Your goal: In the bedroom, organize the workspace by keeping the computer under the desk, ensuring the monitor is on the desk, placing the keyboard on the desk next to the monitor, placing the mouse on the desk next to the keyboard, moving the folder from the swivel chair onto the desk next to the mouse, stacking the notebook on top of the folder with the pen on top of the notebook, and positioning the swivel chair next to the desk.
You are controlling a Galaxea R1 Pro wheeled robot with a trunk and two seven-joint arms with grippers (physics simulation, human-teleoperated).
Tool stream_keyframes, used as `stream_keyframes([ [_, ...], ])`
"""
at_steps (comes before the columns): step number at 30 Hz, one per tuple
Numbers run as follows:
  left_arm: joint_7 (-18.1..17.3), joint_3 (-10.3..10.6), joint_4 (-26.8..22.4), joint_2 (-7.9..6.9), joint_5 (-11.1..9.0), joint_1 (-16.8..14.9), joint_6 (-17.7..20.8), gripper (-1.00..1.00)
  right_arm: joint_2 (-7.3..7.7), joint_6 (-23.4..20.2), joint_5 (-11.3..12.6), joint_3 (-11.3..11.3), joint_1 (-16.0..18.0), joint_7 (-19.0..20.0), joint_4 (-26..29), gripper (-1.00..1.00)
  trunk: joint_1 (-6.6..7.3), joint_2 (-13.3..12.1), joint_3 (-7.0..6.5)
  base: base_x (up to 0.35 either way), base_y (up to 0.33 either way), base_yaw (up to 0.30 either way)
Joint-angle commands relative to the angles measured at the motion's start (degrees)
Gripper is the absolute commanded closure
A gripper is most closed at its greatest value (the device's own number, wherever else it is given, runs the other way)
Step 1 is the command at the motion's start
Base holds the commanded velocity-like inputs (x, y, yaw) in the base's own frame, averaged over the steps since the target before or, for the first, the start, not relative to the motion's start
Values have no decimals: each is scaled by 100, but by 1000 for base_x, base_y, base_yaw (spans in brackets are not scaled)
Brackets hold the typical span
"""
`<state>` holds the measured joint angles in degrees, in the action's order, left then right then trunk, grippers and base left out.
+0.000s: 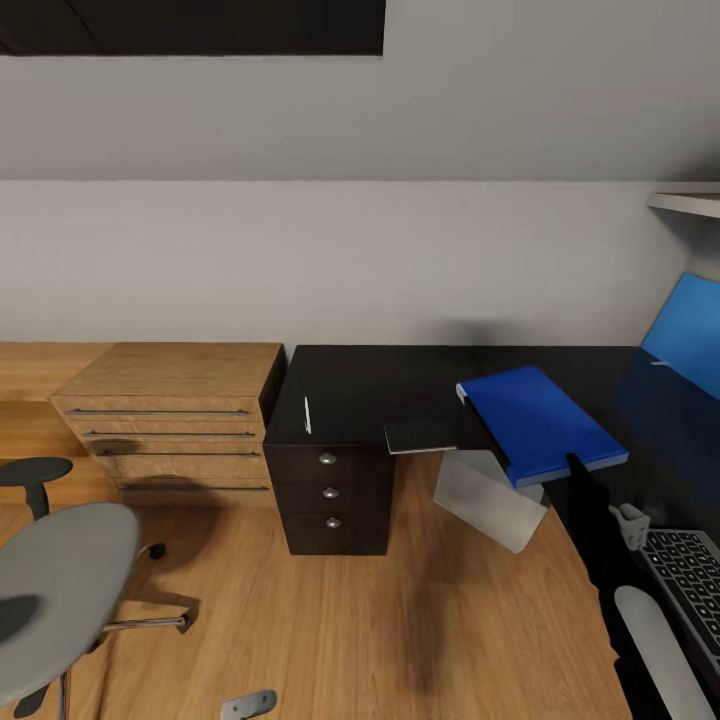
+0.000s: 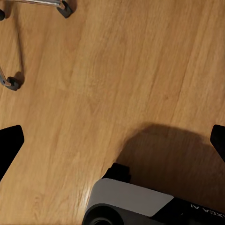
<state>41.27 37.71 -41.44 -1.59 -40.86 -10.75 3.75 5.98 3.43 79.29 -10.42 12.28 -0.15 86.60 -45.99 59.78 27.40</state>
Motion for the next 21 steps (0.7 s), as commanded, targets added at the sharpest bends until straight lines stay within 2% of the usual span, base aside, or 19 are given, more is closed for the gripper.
stream_keyframes([
  [1,48,34,-13,-8,-10,-6,38,-100,2,35,60,15,3,-12,-4,100,0,4,6,0,0,0],
  [4,48,35,-13,-8,-9,-6,38,-100,-17,59,52,50,13,-65,-34,100,0,4,6,0,0,0],
  [7,48,35,-13,-8,-13,-6,38,-100,-147,148,29,79,73,-308,-101,100,0,4,6,0,0,0],
  [10,48,35,-13,-8,-16,-6,38,-100,-217,436,3,90,390,-612,-375,100,0,4,6,0,0,0],
  [13,48,35,-13,-8,-18,-6,38,-100,-252,1115,-133,108,1158,-769,-1276,100,0,4,6,0,0,0],
  [15,48,35,-13,-8,-18,-6,38,-100,-290,1399,-238,113,1457,-789,-1720,100,0,4,6,0,0,0],
  [16,48,35,-13,-8,-18,-6,38,-100,-472,1930,-439,133,1849,-804,-2337,100,0,4,6,0,0,0],
  [17,48,35,-13,-8,-18,-6,38,-100,-601,2304,-521,144,1997,-807,-2604,100,0,4,6,0,0,0],
  [21,48,35,-13,-8,-18,-6,38,-100,-788,3142,-607,218,2123,-789,-2943,100,0,4,6,0,0,0],
])
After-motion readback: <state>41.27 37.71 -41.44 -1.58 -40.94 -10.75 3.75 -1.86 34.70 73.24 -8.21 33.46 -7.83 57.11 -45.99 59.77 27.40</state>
